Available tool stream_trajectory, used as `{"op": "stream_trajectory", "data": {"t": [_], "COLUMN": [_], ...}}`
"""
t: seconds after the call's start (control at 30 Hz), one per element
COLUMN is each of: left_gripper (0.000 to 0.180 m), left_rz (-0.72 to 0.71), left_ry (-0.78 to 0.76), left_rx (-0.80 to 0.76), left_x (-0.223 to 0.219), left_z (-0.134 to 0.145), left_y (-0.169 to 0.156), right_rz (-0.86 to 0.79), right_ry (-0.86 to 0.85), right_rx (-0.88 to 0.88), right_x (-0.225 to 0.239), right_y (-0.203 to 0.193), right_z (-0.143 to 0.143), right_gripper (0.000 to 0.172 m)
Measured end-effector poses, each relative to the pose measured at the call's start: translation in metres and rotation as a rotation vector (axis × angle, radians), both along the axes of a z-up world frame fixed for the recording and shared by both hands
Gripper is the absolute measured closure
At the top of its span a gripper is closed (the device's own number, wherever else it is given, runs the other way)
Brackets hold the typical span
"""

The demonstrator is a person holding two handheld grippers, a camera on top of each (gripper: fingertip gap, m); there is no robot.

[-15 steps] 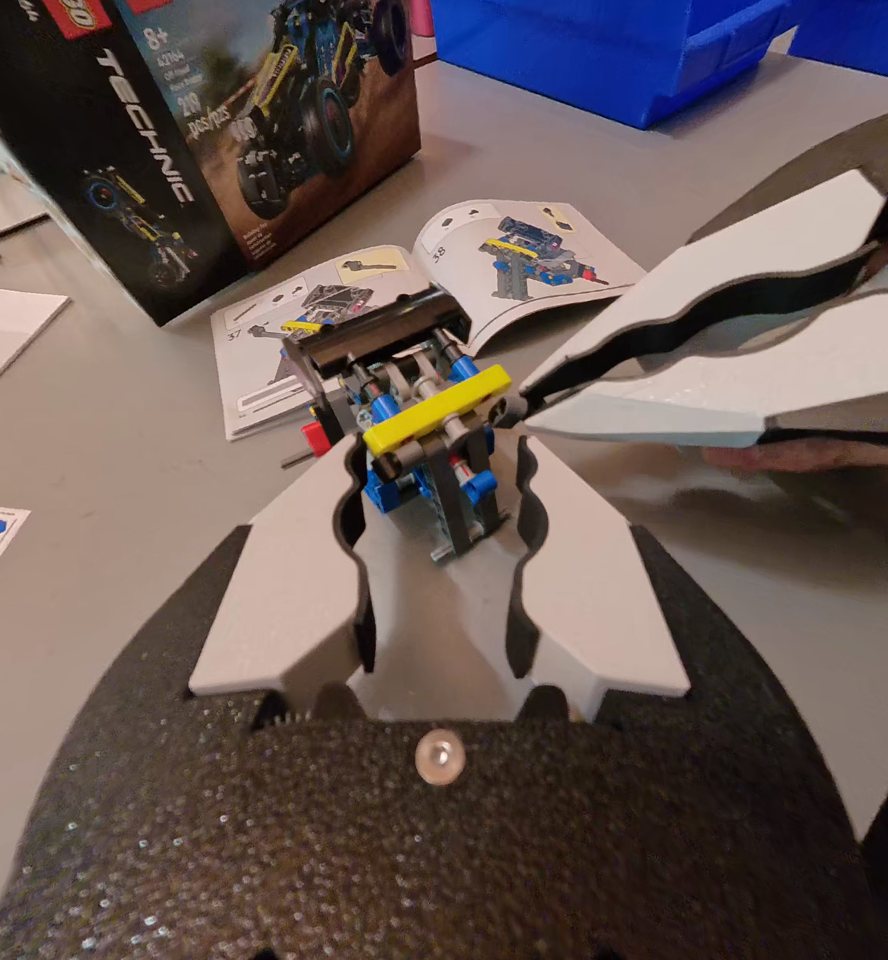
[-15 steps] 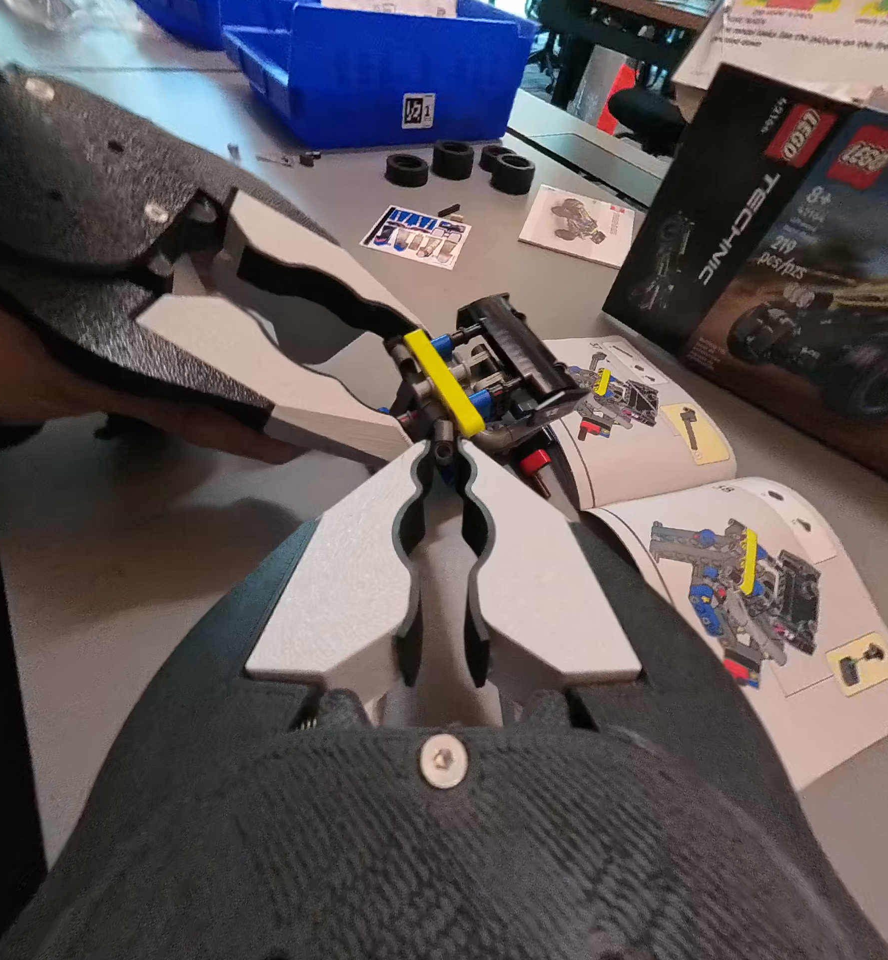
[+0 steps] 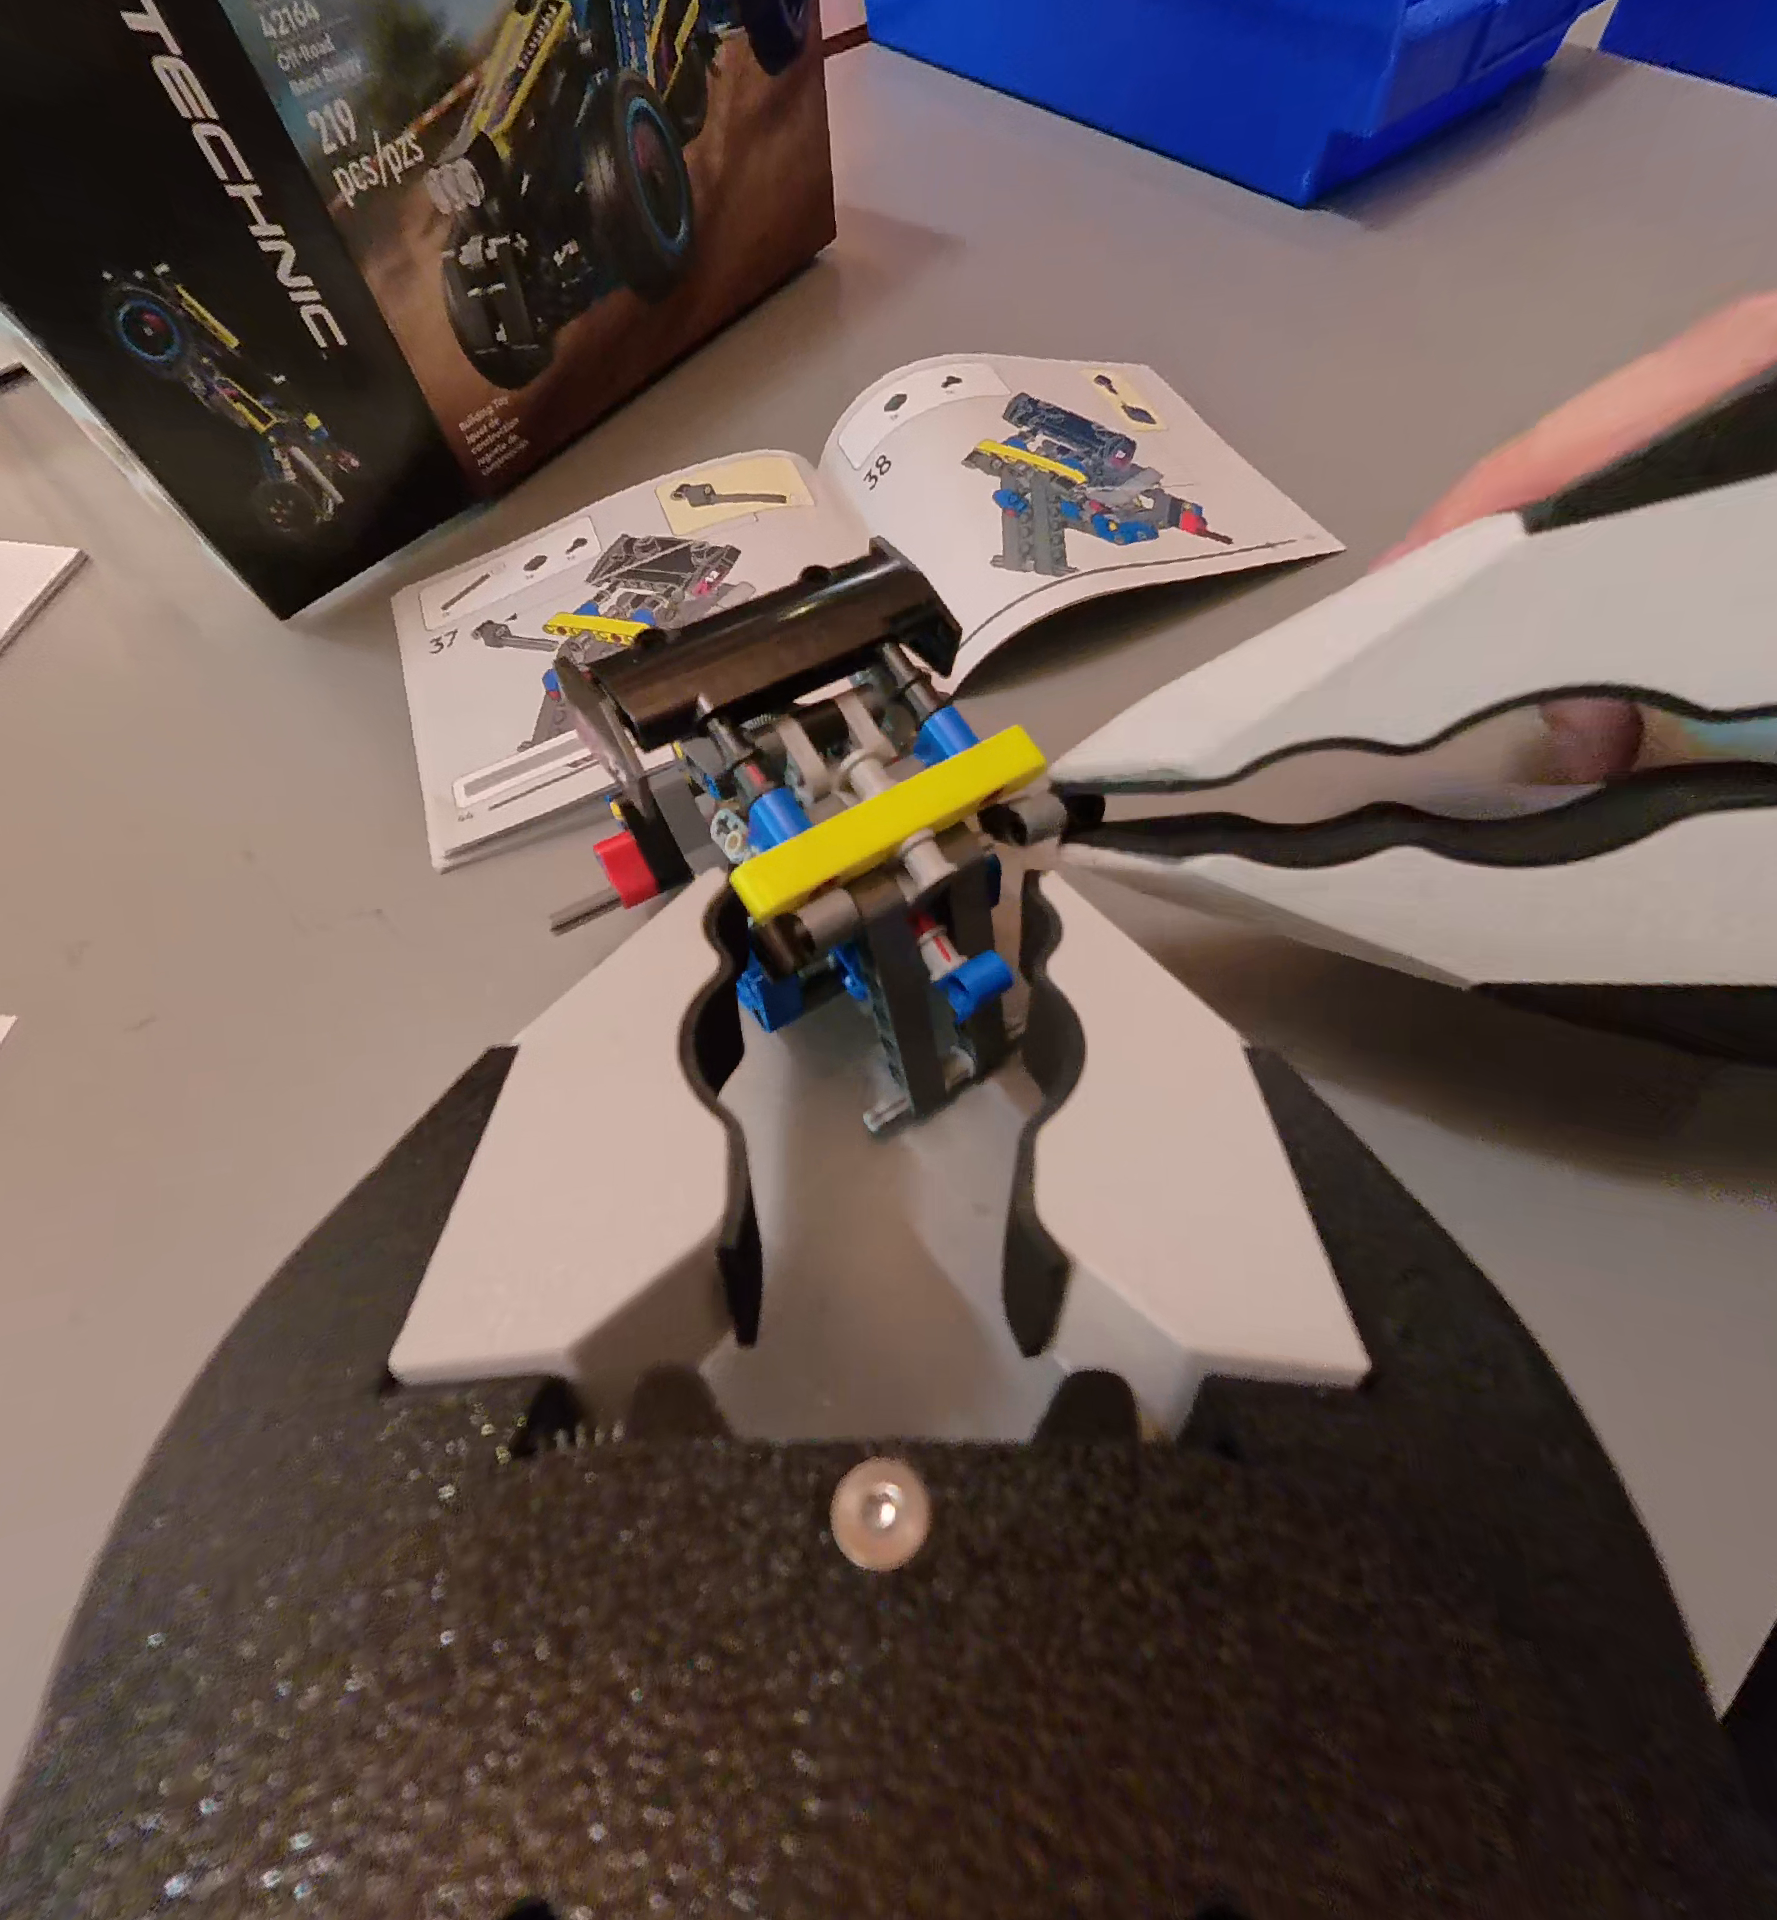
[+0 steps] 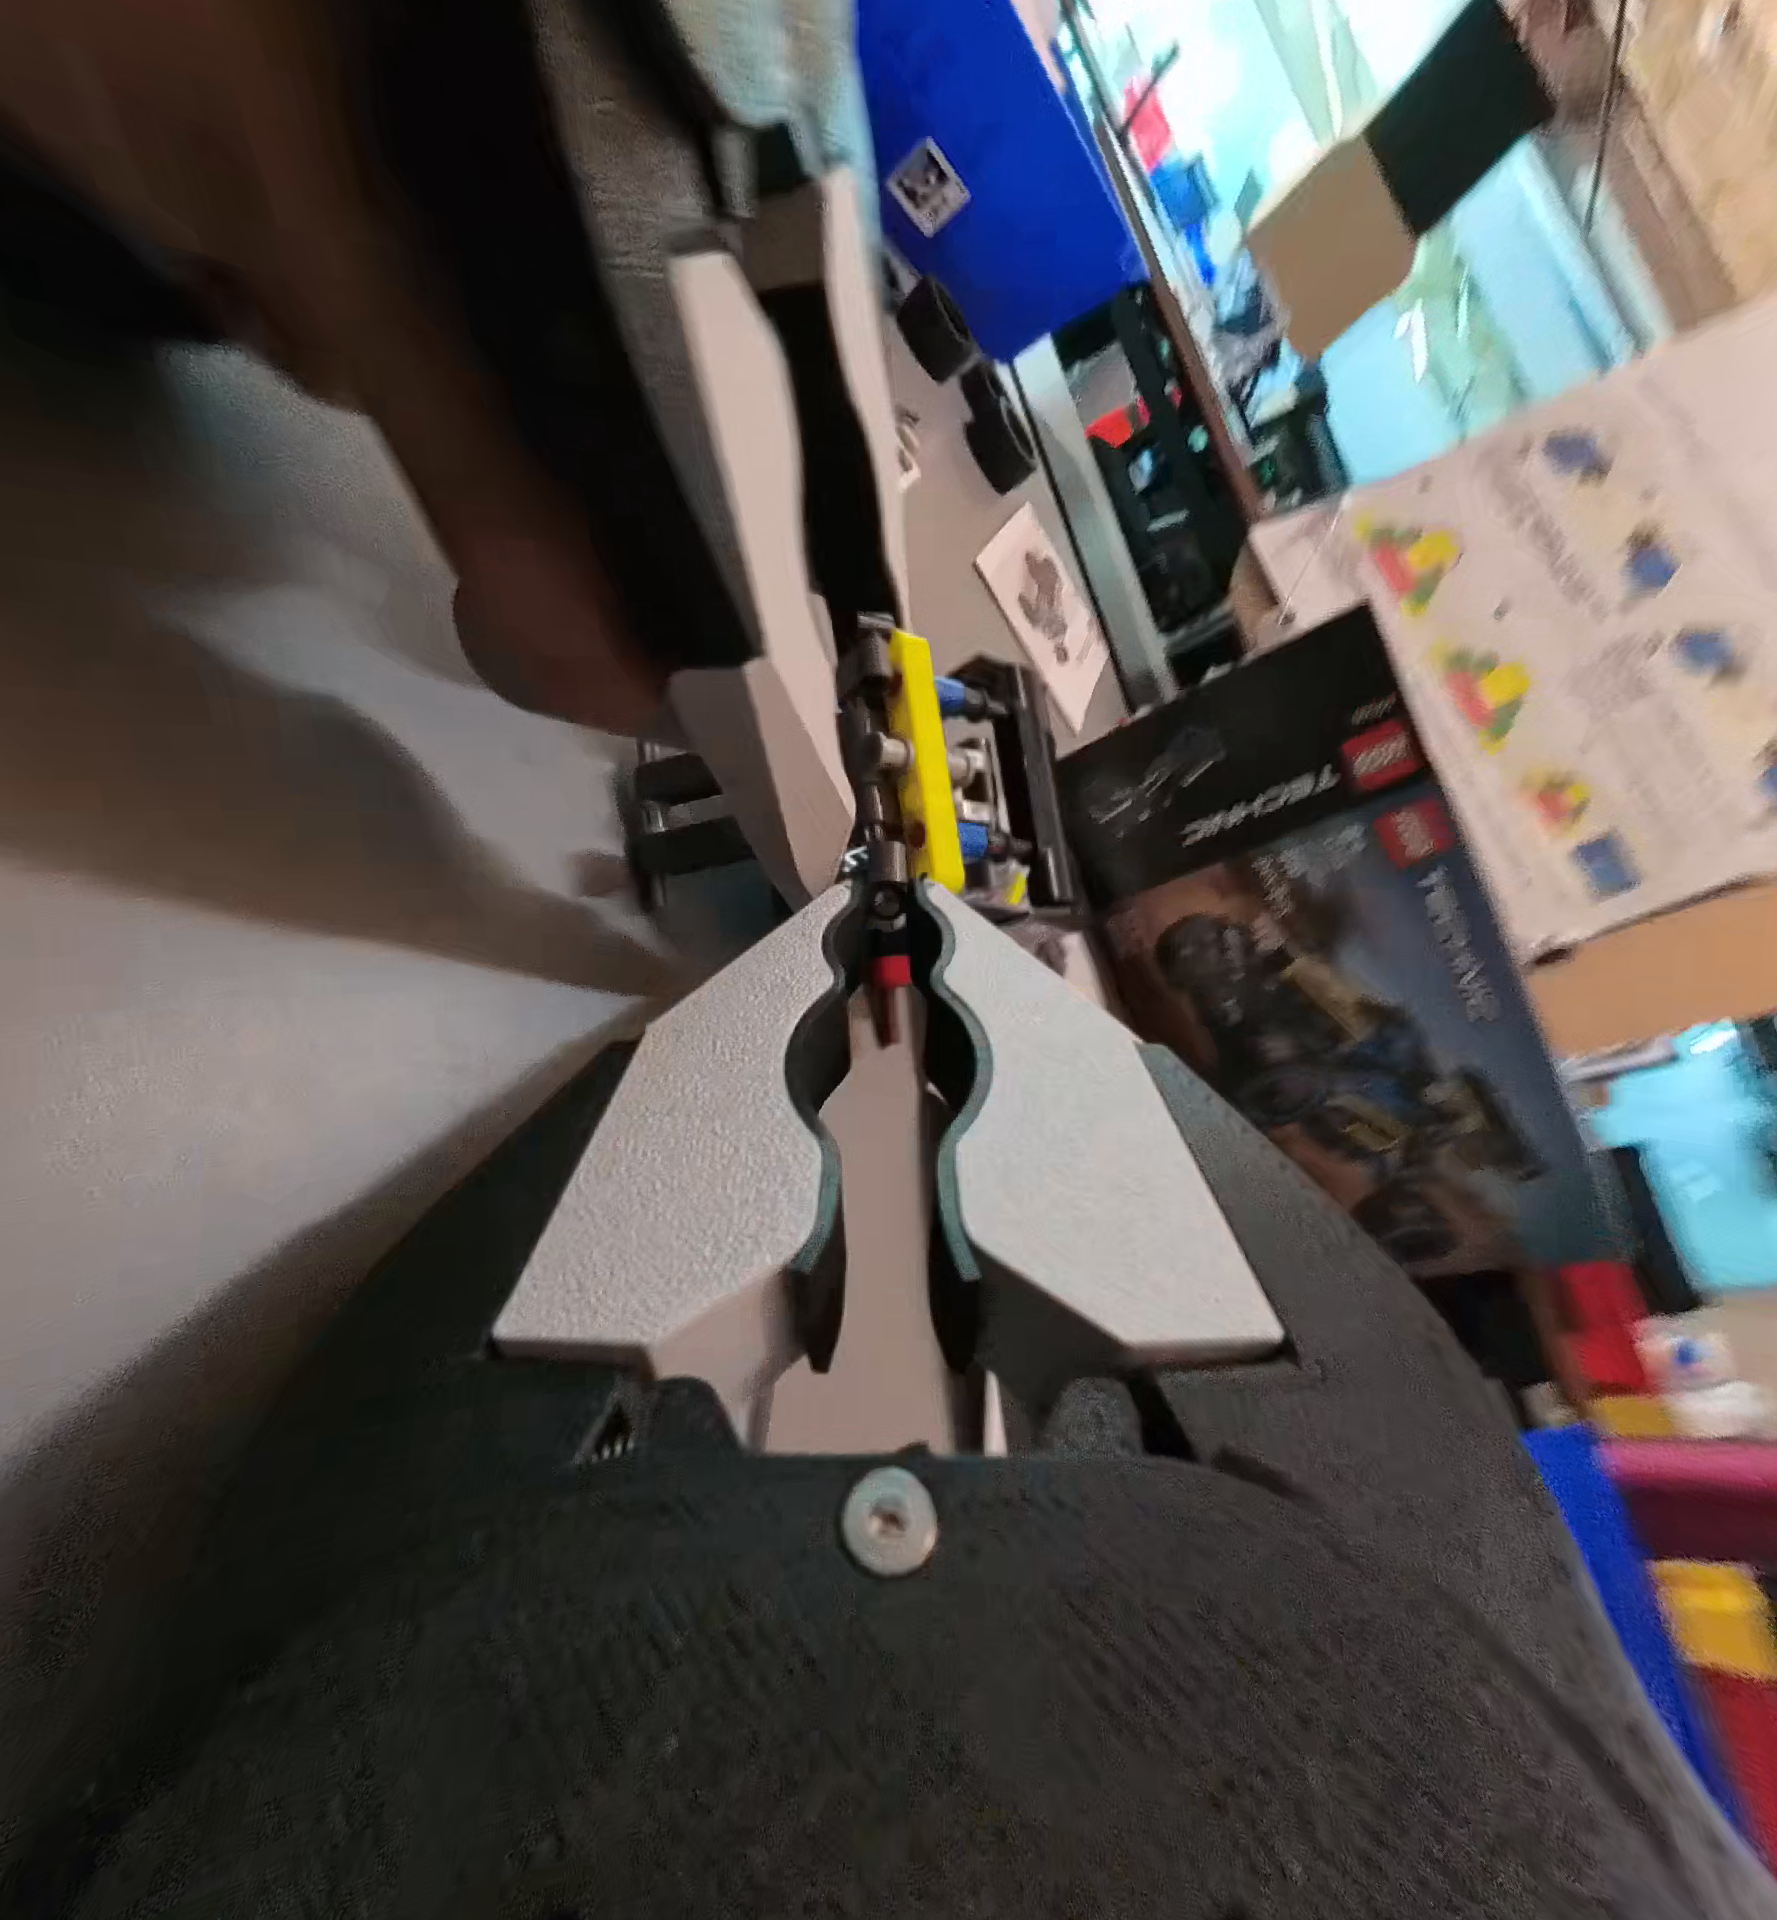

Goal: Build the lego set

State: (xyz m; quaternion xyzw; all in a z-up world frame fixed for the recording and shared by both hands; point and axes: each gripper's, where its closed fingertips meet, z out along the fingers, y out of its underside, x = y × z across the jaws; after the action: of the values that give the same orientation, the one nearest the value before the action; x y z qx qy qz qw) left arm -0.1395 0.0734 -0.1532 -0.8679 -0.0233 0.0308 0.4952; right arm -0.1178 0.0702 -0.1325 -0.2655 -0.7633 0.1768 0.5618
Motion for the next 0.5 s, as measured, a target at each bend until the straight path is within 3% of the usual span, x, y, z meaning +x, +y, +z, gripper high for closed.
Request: {"op": "stream_trajectory", "data": {"t": [0.17,0.5], "left_gripper": [0.131,0.131], "left_rz": [-0.006,-0.005], "left_ry": [-0.016,0.021], "left_rx": [-0.003,-0.012], "left_x": [0.0006,-0.0028], "left_z": [-0.0006,-0.0015], "left_y": [-0.0001,-0.0009], "right_rz": [0.072,0.093], "right_ry": [0.019,0.065], "right_rx": [0.201,0.137], "right_x": [0.0,-0.0021], "right_y": [-0.0038,-0.0087], "right_z": [-0.0009,0.0018], "right_gripper": [0.168,0.168]}}
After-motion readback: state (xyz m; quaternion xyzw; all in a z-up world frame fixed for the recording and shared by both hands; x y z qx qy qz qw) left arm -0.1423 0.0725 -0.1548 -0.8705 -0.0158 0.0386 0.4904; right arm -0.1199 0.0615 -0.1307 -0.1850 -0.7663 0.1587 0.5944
